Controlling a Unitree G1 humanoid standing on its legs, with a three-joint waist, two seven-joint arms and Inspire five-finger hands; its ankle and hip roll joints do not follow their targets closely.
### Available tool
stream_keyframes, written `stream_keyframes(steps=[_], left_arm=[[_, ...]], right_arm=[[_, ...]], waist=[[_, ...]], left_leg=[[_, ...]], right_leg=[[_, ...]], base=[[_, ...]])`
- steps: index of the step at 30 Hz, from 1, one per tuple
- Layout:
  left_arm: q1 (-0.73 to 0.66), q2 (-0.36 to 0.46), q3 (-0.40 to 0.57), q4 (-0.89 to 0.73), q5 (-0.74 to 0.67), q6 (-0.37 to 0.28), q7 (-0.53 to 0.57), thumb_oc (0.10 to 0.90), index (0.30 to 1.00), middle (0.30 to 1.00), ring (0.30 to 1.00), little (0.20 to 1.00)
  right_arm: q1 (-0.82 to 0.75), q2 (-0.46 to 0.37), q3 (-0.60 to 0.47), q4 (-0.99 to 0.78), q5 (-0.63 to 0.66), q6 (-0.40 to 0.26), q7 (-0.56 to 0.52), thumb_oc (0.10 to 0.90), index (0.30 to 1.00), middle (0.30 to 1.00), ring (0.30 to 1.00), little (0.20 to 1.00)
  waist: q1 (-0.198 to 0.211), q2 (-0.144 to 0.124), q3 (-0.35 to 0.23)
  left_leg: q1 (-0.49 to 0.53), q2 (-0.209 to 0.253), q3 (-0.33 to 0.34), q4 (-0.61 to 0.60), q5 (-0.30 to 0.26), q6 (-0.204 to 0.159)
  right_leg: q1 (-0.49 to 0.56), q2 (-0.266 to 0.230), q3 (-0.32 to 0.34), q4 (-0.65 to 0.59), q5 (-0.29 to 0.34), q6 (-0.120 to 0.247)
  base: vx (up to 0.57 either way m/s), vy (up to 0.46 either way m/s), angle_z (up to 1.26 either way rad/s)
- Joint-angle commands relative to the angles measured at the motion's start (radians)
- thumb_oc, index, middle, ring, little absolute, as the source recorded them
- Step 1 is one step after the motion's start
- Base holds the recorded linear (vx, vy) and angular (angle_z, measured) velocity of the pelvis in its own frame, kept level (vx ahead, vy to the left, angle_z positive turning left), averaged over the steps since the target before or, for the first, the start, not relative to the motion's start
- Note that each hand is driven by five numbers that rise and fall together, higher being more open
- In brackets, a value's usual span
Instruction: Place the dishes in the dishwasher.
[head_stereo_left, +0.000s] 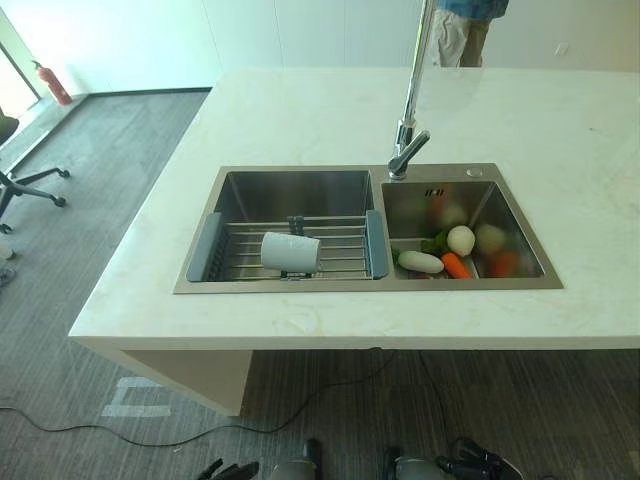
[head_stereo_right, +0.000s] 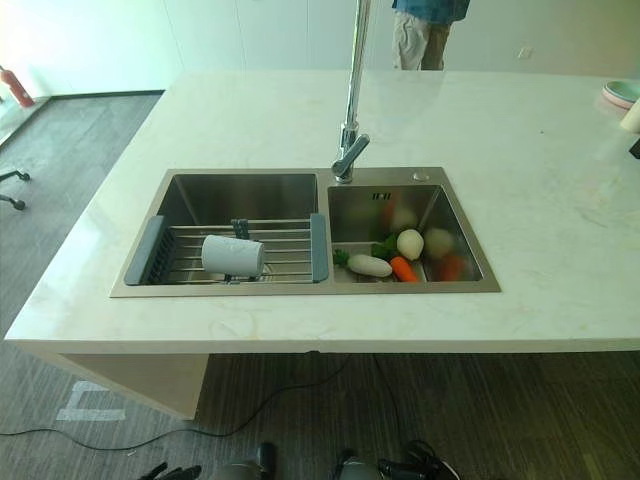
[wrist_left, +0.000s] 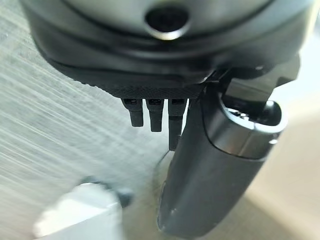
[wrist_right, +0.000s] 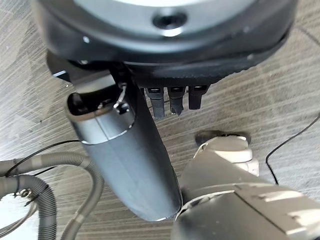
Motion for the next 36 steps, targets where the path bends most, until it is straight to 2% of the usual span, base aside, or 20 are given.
stream_keyframes(steps=[1, 4, 6, 7, 8, 9, 10, 12, 14, 15, 19, 23, 24, 26, 27, 28, 30, 31, 33, 36], left_arm=[[0.015, 0.094, 0.049, -0.048, -0.079, -0.122, 0.123, 0.8, 0.9, 0.9, 0.9, 0.9], [0.047, 0.205, 0.154, -0.096, 0.01, -0.241, 0.29, 0.8, 0.9, 0.9, 0.9, 0.9], [0.072, 0.343, 0.252, -0.199, 0.127, -0.268, 0.384, 0.8, 0.9, 0.9, 0.9, 0.9], [0.079, 0.376, 0.272, -0.224, 0.209, -0.342, 0.455, 0.8, 0.9, 0.9, 0.9, 0.9], [0.094, 0.491, 0.335, -0.333, 0.275, -0.294, 0.492, 0.8, 0.9, 0.9, 0.9, 0.9], [0.102, 0.56, 0.374, -0.385, 0.354, -0.326, 0.544, 0.8, 0.9, 0.9, 0.9, 0.9], [0.11, 0.78, 0.497, -0.569, 0.588, -0.492, 0.783, 0.8, 0.9, 0.9, 0.9, 0.9], [0.109, 0.817, 0.533, -0.626, 0.683, -0.493, 0.834, 0.8, 0.9, 0.9, 0.9, 0.9], [0.098, 0.887, 0.595, -0.803, 0.831, -0.499, 0.9, 0.8, 0.9, 0.9, 0.9, 0.9], [0.069, 0.944, 0.603, -0.936, 0.86, -0.498, 0.85, 0.8, 0.9, 0.9, 0.9, 0.9], [0.055, 0.981, 0.59, -1.018, 0.867, -0.488, 0.78, 0.8, 0.9, 0.9, 0.9, 0.9], [-0.047, 1.061, 0.452, -1.174, 0.71, -0.474, 0.52, 0.8, 0.9, 0.9, 0.9, 0.9], [-0.129, 1.061, 0.355, -1.228, 0.575, -0.442, 0.314, 0.8, 0.9, 0.9, 0.9, 0.9], [-0.196, 1.04, 0.277, -1.274, 0.452, -0.38, 0.124, 0.8, 0.9, 0.9, 0.9, 0.9], [-0.249, 1.011, 0.21, -1.287, 0.357, -0.307, -0.019, 0.8, 0.9, 0.9, 0.9, 0.9], [-0.265, 1.002, 0.194, -1.289, 0.344, -0.29, -0.04, 0.8, 0.9, 0.9, 0.9, 0.9], [-0.366, 0.922, 0.075, -1.267, 0.313, -0.144, -0.193, 0.8, 0.9, 0.9, 0.9, 0.9], [-0.376, 0.919, 0.065, -1.264, 0.313, -0.139, -0.197, 0.8, 0.9, 0.9, 0.9, 0.9], [-0.471, 0.896, -0.047, -1.172, 0.375, -0.052, -0.285, 0.8, 0.9, 0.9, 0.9, 0.9], [-0.525, 0.897, -0.107, -1.102, 0.412, 0.052, -0.342, 0.8, 0.9, 0.9, 0.9, 0.9]], right_arm=[[-0.023, -0.056, -0.033, -0.022, 0.05, -0.033, 0.015, 0.8, 0.9, 0.9, 0.9, 0.9], [-0.017, -0.074, -0.043, -0.017, 0.051, -0.029, 0.021, 0.8, 0.9, 0.9, 0.9, 0.9], [-0.001, -0.075, -0.037, -0.02, 0.067, -0.031, 0.012, 0.8, 0.9, 0.9, 0.9, 0.9], [0.004, -0.073, -0.035, -0.021, 0.069, -0.031, 0.008, 0.8, 0.9, 0.9, 0.9, 0.9], [0.017, -0.068, -0.031, -0.022, 0.075, -0.036, 0.0, 0.8, 0.9, 0.9, 0.9, 0.9], [0.024, -0.063, -0.026, -0.021, 0.079, -0.038, -0.005, 0.8, 0.9, 0.9, 0.9, 0.9], [0.031, -0.043, -0.007, -0.019, 0.114, -0.063, -0.023, 0.8, 0.9, 0.9, 0.9, 0.9], [0.03, -0.039, -0.002, -0.026, 0.124, -0.063, -0.028, 0.8, 0.9, 0.9, 0.9, 0.9], [0.028, -0.025, 0.009, -0.041, 0.134, -0.063, -0.033, 0.8, 0.9, 0.9, 0.9, 0.9], [0.017, -0.019, 0.028, -0.056, 0.142, -0.047, -0.041, 0.8, 0.9, 0.9, 0.9, 0.9], [0.015, -0.015, 0.035, -0.068, 0.146, -0.038, -0.043, 0.8, 0.9, 0.9, 0.9, 0.9], [0.008, -0.021, 0.051, -0.084, 0.155, -0.008, -0.045, 0.8, 0.9, 0.9, 0.9, 0.9], [0.016, -0.022, 0.046, -0.081, 0.148, 0.004, -0.049, 0.8, 0.9, 0.9, 0.9, 0.9], [0.024, -0.023, 0.033, -0.072, 0.145, 0.011, -0.05, 0.8, 0.9, 0.9, 0.9, 0.9], [0.029, -0.025, 0.023, -0.055, 0.142, 0.006, -0.044, 0.8, 0.9, 0.9, 0.9, 0.9], [0.03, -0.025, 0.019, -0.052, 0.139, 0.005, -0.041, 0.8, 0.9, 0.9, 0.9, 0.9], [0.044, -0.026, -0.005, -0.033, 0.125, -0.002, -0.028, 0.8, 0.9, 0.9, 0.9, 0.9], [0.045, -0.026, -0.008, -0.033, 0.126, -0.003, -0.028, 0.8, 0.9, 0.9, 0.9, 0.9], [0.057, -0.029, -0.014, -0.038, 0.12, -0.001, -0.02, 0.8, 0.9, 0.9, 0.9, 0.9], [0.063, -0.029, -0.006, -0.05, 0.129, 0.013, -0.019, 0.8, 0.9, 0.9, 0.9, 0.9]], waist=[[-0.012, 0.015, 0.039], [-0.005, 0.027, 0.033], [0.004, 0.036, 0.029], [0.007, 0.039, 0.024], [0.015, 0.044, 0.022], [0.019, 0.047, 0.02], [0.032, 0.05, 0.012], [0.035, 0.049, 0.005], [0.04, 0.047, -0.007], [0.035, 0.045, -0.022], [0.031, 0.043, -0.033], [-0.003, 0.048, -0.041], [-0.018, 0.052, -0.041], [-0.028, 0.054, -0.04], [-0.04, 0.055, -0.037], [-0.041, 0.055, -0.036], [-0.066, 0.053, -0.033], [-0.064, 0.054, -0.033], [-0.094, 0.053, -0.027], [-0.109, 0.055, -0.022]], left_leg=[[0.004, 0.035, -0.005, 0.117, -0.22, -0.028], [0.004, 0.036, -0.009, 0.117, -0.221, -0.029], [0.007, 0.039, -0.011, 0.117, -0.222, -0.027], [0.004, 0.039, -0.013, 0.117, -0.221, -0.026], [0.005, 0.04, -0.014, 0.117, -0.222, -0.025], [0.005, 0.041, -0.014, 0.117, -0.223, -0.025], [0.012, 0.046, -0.013, 0.117, -0.232, -0.026], [0.003, 0.046, -0.014, 0.117, -0.226, -0.028], [0.006, 0.049, -0.013, 0.117, -0.234, -0.034], [0.012, 0.052, -0.008, 0.117, -0.242, -0.038], [0.012, 0.053, -0.004, 0.117, -0.246, -0.04], [0.026, 0.055, 0.01, 0.117, -0.255, -0.041], [0.034, 0.056, 0.019, 0.117, -0.259, -0.039], [0.041, 0.057, 0.025, 0.117, -0.261, -0.038], [0.045, 0.059, 0.031, 0.117, -0.263, -0.037], [0.046, 0.059, 0.032, 0.117, -0.263, -0.037], [0.055, 0.063, 0.047, 0.117, -0.264, -0.035], [0.056, 0.064, 0.047, 0.117, -0.264, -0.035], [0.059, 0.069, 0.064, 0.117, -0.261, -0.036], [0.055, 0.071, 0.076, 0.117, -0.256, -0.037]], right_leg=[[0.055, -0.031, -0.004, -0.067, -0.08, 0.093], [0.058, -0.031, -0.004, -0.067, -0.086, 0.095], [0.062, -0.03, -0.003, -0.067, -0.087, 0.098], [0.059, -0.03, -0.003, -0.067, -0.086, 0.099], [0.064, -0.03, -0.005, -0.067, -0.088, 0.101], [0.066, -0.03, -0.007, -0.067, -0.088, 0.102], [0.082, -0.031, -0.014, -0.067, -0.097, 0.103], [0.074, -0.032, -0.015, -0.067, -0.093, 0.102], [0.081, -0.035, -0.023, -0.067, -0.1, 0.104], [0.083, -0.036, -0.024, -0.067, -0.106, 0.104], [0.081, -0.035, -0.021, -0.067, -0.107, 0.104], [0.08, -0.028, 0.001, -0.067, -0.104, 0.11], [0.079, -0.023, 0.014, -0.067, -0.102, 0.114], [0.079, -0.019, 0.025, -0.067, -0.101, 0.116], [0.078, -0.016, 0.033, -0.067, -0.1, 0.119], [0.078, -0.015, 0.035, -0.067, -0.099, 0.119], [0.076, -0.007, 0.056, -0.067, -0.096, 0.122], [0.075, -0.006, 0.057, -0.067, -0.096, 0.122], [0.064, 0.001, 0.081, -0.067, -0.085, 0.127], [0.054, 0.003, 0.092, -0.067, -0.077, 0.131]], base=[[0.01, 0.027, 0.06], [0.03, 0.029, 0.14], [0.02, 0.022, 0.09], [0.0, 0.003, 0.04], [0.01, -0.009, 0.04], [0.05, -0.066, 0.17], [0.04, -0.067, 0.25], [0.04, -0.059, 0.33], [0.07, -0.063, 0.24], [0.04, -0.041, 0.15], [0.03, -0.019, 0.03], [0.04, -0.022, -0.22], [0.04, -0.022, -0.21], [0.03, -0.024, -0.16], [0.01, -0.02, -0.26], [0.03, -0.03, -0.26], [0.04, -0.03, -0.26], [0.05, -0.028, -0.32], [0.04, -0.024, -0.17], [0.01, -0.006, -0.1]])
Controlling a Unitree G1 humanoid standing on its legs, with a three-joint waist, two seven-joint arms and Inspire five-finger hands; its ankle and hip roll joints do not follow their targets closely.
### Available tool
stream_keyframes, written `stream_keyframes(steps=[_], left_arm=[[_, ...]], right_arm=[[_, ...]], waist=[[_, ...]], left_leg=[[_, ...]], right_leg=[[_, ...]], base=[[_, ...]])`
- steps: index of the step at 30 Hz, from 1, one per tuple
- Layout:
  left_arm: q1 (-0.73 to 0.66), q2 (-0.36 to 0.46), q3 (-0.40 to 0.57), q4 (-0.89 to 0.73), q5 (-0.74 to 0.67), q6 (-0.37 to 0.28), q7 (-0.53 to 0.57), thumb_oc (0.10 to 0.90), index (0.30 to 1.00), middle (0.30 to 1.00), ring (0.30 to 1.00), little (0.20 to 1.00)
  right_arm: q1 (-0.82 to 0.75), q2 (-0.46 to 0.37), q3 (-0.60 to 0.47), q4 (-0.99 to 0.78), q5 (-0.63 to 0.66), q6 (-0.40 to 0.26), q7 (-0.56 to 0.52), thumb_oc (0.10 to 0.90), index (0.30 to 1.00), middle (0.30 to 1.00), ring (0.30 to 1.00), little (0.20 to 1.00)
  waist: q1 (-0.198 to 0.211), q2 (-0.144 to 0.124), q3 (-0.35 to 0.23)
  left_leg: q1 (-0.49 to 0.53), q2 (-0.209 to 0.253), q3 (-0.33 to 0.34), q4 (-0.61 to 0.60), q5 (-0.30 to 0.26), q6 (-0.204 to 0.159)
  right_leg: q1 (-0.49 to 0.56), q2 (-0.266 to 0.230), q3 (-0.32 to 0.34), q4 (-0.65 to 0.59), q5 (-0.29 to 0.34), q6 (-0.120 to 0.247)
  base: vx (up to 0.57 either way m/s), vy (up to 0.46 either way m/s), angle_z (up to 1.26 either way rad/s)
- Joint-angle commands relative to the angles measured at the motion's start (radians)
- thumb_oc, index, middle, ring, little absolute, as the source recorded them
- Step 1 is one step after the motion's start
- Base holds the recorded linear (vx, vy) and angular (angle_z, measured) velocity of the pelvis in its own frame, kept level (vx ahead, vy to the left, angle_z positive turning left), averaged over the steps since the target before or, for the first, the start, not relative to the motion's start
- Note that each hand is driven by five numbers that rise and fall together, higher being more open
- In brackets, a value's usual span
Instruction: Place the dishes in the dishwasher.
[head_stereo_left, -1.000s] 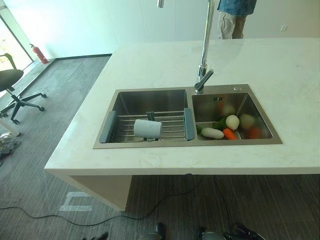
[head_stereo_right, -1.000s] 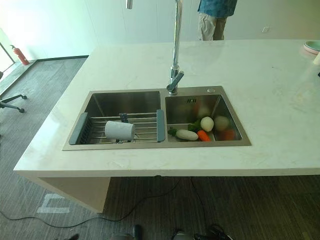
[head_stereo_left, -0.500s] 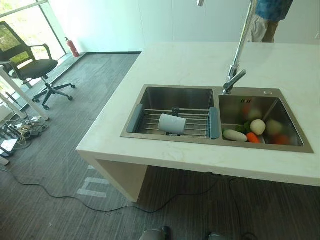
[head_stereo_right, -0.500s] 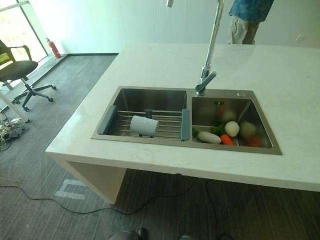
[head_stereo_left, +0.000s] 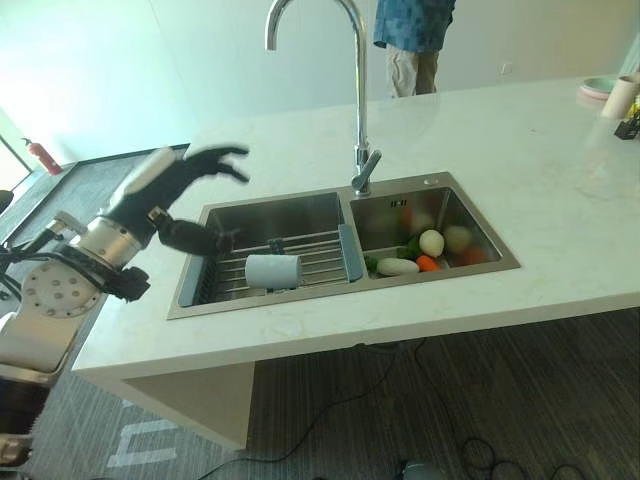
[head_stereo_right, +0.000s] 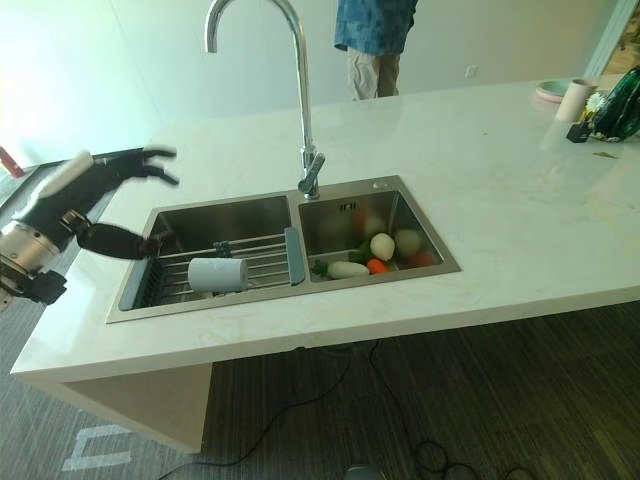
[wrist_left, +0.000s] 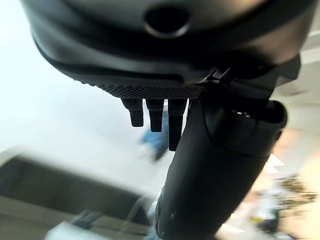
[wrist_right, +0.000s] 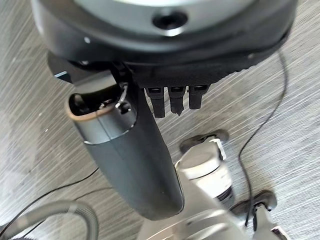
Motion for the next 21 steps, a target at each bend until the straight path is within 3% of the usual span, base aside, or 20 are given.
stream_keyframes(steps=[1, 13, 21], left_arm=[[-0.17, 0.041, 0.094, 0.021, 0.037, 0.059, -0.032, 0.8, 0.9, 0.9, 0.9, 0.9], [-0.329, 0.105, -0.06, 0.202, 0.136, 0.005, -0.043, 0.8, 0.9, 0.9, 0.9, 0.9], [-0.326, 0.101, -0.073, 0.229, 0.215, -0.021, -0.012, 0.8, 0.9, 0.9, 0.9, 0.9]], right_arm=[[-0.047, -0.018, 0.003, -0.051, 0.014, -0.018, 0.016, 0.8, 0.9, 0.9, 0.9, 0.9], [-0.026, -0.021, 0.014, -0.077, 0.041, -0.015, 0.004, 0.8, 0.9, 0.9, 0.9, 0.9], [-0.015, -0.029, 0.017, -0.128, 0.037, -0.001, -0.002, 0.8, 0.9, 0.9, 0.9, 0.9]], waist=[[0.0, 0.017, 0.048], [-0.026, 0.024, 0.063], [-0.039, 0.031, 0.081]], left_leg=[[0.014, 0.029, -0.028, 0.062, -0.195, -0.001], [0.003, 0.026, 0.003, 0.062, -0.186, 0.002], [-0.01, 0.019, 0.008, 0.062, -0.181, 0.005]], right_leg=[[0.082, -0.021, 0.008, -0.061, -0.101, 0.115], [0.053, -0.028, 0.017, -0.061, -0.078, 0.126], [0.032, -0.026, 0.036, -0.061, -0.07, 0.129]], base=[[0.0, 0.003, -0.17], [0.0, 0.003, -0.05], [0.02, 0.014, -0.14]])
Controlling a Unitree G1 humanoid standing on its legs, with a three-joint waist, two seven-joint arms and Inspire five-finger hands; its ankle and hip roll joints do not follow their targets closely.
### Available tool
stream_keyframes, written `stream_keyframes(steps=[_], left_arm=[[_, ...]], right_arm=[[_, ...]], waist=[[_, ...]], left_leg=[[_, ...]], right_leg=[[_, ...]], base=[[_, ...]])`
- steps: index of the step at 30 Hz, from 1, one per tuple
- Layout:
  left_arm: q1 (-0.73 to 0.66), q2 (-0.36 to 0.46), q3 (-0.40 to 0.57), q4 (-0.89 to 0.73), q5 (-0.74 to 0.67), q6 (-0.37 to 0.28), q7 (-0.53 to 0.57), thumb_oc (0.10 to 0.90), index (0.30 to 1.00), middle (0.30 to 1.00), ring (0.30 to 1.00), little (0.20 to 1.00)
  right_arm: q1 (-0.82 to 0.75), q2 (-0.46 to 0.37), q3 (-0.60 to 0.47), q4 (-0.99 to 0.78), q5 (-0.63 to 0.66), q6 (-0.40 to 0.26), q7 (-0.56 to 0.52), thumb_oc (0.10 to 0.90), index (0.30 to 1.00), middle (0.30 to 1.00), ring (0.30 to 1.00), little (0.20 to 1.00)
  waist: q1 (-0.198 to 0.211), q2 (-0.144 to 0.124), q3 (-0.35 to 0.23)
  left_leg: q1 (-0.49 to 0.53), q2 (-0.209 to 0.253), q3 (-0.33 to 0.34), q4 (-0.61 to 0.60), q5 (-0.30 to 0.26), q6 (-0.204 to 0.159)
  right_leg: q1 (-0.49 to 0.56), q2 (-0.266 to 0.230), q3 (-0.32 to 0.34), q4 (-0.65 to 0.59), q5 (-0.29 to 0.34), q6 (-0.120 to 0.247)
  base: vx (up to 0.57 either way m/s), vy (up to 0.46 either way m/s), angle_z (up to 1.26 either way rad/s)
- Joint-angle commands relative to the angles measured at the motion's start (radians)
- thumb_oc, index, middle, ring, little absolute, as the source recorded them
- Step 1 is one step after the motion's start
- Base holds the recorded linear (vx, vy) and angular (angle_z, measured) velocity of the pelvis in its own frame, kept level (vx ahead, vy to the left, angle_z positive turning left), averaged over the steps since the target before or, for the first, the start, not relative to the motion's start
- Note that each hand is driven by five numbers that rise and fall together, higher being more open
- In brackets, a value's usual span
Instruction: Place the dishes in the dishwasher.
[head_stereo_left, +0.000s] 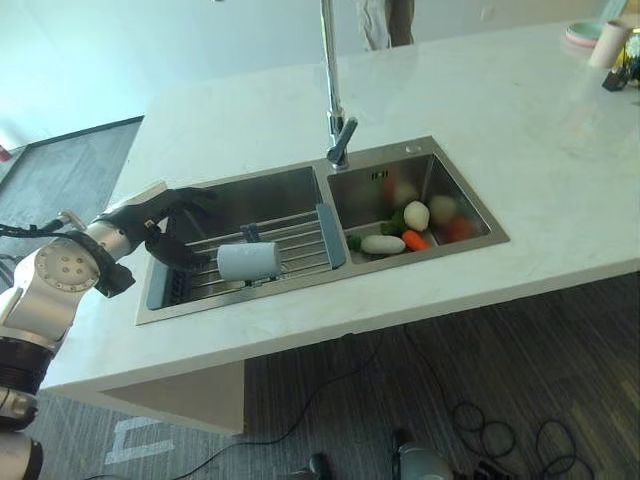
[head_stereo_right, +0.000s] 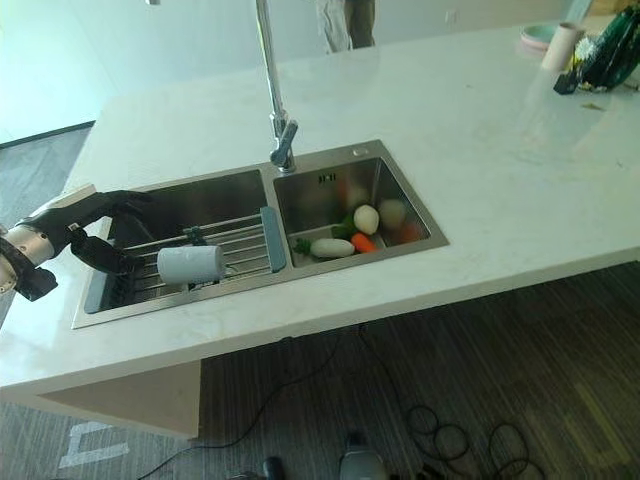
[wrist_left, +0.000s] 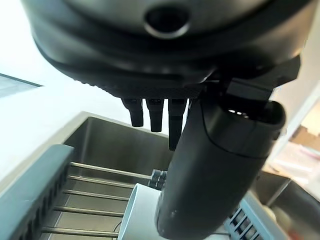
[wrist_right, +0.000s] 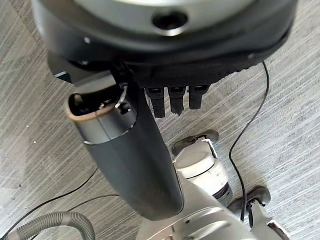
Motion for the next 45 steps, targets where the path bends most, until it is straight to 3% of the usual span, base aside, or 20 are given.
stream_keyframes(steps=[1, 12, 22, 29, 32, 45], left_arm=[[-0.122, 0.069, 0.078, 0.014, 0.025, -0.062, 0.082, 0.8, 0.9, 0.9, 0.9, 0.9], [-0.113, 0.045, 0.079, 0.017, 0.041, -0.078, 0.126, 0.8, 0.9, 0.9, 0.9, 0.9], [-0.131, 0.015, 0.034, 0.026, 0.083, -0.044, 0.094, 0.8, 0.9, 0.9, 0.9, 0.9], [-0.136, 0.001, 0.013, 0.045, 0.112, -0.058, 0.089, 0.8, 0.9, 0.9, 0.9, 0.9], [-0.138, -0.003, 0.006, 0.047, 0.159, -0.027, 0.126, 0.8, 0.9, 0.9, 0.9, 0.9], [-0.175, -0.009, -0.05, 0.101, 0.243, -0.005, 0.154, 0.8, 0.9, 0.9, 0.9, 0.9]], right_arm=[[0.02, -0.035, 0.013, -0.057, 0.03, -0.004, -0.002, 0.8, 0.9, 0.9, 0.9, 0.9], [0.02, -0.05, 0.014, -0.094, 0.025, 0.004, 0.009, 0.8, 0.9, 0.9, 0.9, 0.9], [0.019, -0.054, 0.019, -0.133, 0.032, 0.01, 0.002, 0.8, 0.9, 0.9, 0.9, 0.9], [0.023, -0.061, 0.01, -0.136, 0.03, 0.012, 0.002, 0.8, 0.9, 0.9, 0.9, 0.9], [0.02, -0.065, 0.006, -0.149, 0.035, 0.014, 0.001, 0.8, 0.9, 0.9, 0.9, 0.9], [0.003, -0.082, 0.011, -0.183, 0.042, 0.018, 0.0, 0.8, 0.9, 0.9, 0.9, 0.9]], waist=[[-0.016, 0.016, -0.003], [-0.025, 0.022, 0.026], [-0.04, 0.022, 0.037], [-0.051, 0.022, 0.053], [-0.057, 0.022, 0.064], [-0.075, 0.025, 0.103]], left_leg=[[-0.014, 0.009, -0.058, 0.098, -0.198, -0.003], [-0.038, -0.005, -0.064, 0.098, -0.187, 0.0], [-0.04, -0.002, -0.044, 0.098, -0.182, 0.0], [-0.042, 0.002, -0.033, 0.098, -0.179, -0.002], [-0.049, -0.001, -0.032, 0.098, -0.178, -0.003], [-0.07, -0.009, -0.027, 0.098, -0.169, -0.001]], right_leg=[[0.048, -0.04, 0.001, -0.002, -0.119, 0.128], [0.018, -0.041, 0.01, -0.002, -0.109, 0.127], [0.012, -0.042, 0.008, -0.002, -0.106, 0.126], [0.001, -0.042, 0.011, -0.002, -0.102, 0.124], [-0.009, -0.042, 0.015, -0.002, -0.098, 0.124], [-0.041, -0.043, 0.034, -0.002, -0.086, 0.121]], base=[[0.04, 0.021, -0.13], [0.02, 0.016, -0.05], [0.0, 0.002, -0.01], [0.0, 0.0, 0.0], [-0.01, -0.016, -0.09], [0.0, 0.004, -0.04]])
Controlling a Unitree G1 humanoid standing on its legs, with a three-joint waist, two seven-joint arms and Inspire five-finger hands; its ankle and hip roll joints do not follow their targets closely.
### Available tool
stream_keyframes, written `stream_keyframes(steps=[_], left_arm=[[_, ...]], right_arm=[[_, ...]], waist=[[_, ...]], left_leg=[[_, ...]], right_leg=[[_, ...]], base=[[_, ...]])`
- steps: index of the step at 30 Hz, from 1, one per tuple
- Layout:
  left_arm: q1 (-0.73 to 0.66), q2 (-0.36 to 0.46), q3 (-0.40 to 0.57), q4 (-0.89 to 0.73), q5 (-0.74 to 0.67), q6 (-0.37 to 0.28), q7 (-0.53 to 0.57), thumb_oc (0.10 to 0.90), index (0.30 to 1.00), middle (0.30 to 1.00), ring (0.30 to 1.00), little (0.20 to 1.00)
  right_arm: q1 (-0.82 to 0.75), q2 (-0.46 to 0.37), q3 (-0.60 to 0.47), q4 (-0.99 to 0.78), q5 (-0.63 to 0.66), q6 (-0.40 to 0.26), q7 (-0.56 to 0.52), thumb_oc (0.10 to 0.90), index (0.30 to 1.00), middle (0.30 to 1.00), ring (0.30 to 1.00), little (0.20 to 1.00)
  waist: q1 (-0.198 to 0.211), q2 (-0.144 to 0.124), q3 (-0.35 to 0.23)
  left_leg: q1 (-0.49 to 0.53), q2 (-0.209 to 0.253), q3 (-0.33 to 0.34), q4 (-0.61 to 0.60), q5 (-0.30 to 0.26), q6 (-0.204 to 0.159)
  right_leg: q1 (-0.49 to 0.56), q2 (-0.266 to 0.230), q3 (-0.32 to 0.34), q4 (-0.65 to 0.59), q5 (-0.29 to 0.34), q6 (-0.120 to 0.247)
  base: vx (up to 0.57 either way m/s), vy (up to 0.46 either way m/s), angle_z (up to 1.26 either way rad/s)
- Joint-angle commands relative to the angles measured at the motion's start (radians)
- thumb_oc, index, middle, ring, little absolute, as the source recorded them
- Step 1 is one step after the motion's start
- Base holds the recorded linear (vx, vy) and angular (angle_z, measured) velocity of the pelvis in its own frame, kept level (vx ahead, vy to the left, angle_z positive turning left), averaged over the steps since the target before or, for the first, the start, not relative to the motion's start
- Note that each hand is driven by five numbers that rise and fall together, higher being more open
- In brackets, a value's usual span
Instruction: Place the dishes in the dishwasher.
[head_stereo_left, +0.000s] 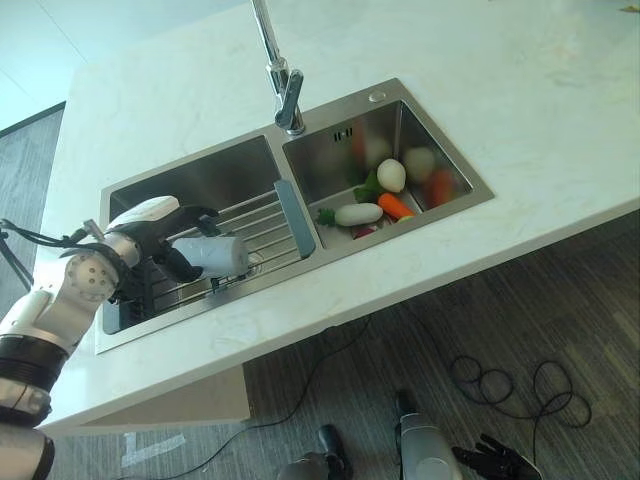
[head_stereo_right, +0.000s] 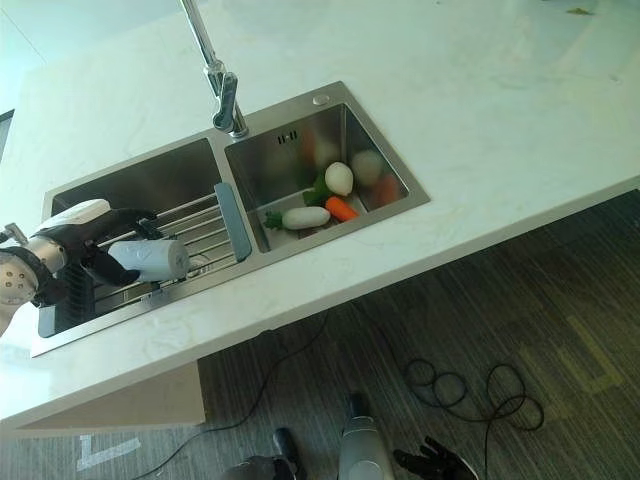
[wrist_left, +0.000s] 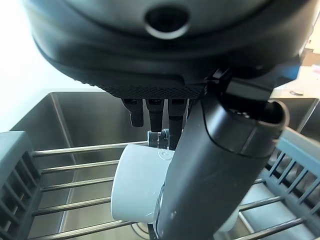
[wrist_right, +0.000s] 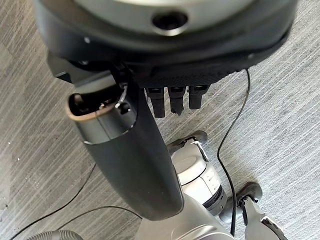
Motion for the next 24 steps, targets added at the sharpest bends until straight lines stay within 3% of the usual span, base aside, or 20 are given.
stream_keyframes(steps=[1, 24], left_arm=[[-0.107, 0.023, 0.066, 0.024, 0.047, 0.019, 0.086, 0.8, 0.9, 0.9, 0.9, 0.9], [-0.127, -0.002, -0.021, 0.067, 0.081, -0.018, -0.027, 0.8, 0.9, 0.9, 0.9, 0.9]], right_arm=[[0.014, -0.029, 0.014, -0.06, 0.042, -0.019, 0.001, 0.8, 0.9, 0.9, 0.9, 0.9], [-0.016, -0.042, 0.022, -0.076, 0.054, -0.018, 0.008, 0.8, 0.9, 0.9, 0.9, 0.9]], waist=[[-0.019, -0.019, -0.034], [-0.021, -0.017, 0.002]], left_leg=[[-0.087, 0.001, -0.086, 0.147, -0.179, -0.002], [-0.111, -0.008, -0.092, 0.147, -0.171, -0.002]], right_leg=[[-0.005, -0.053, -0.016, 0.017, -0.104, 0.113], [-0.028, -0.061, -0.025, 0.017, -0.091, 0.111]], base=[[-0.02, 0.011, -0.06], [0.0, 0.001, -0.01]])
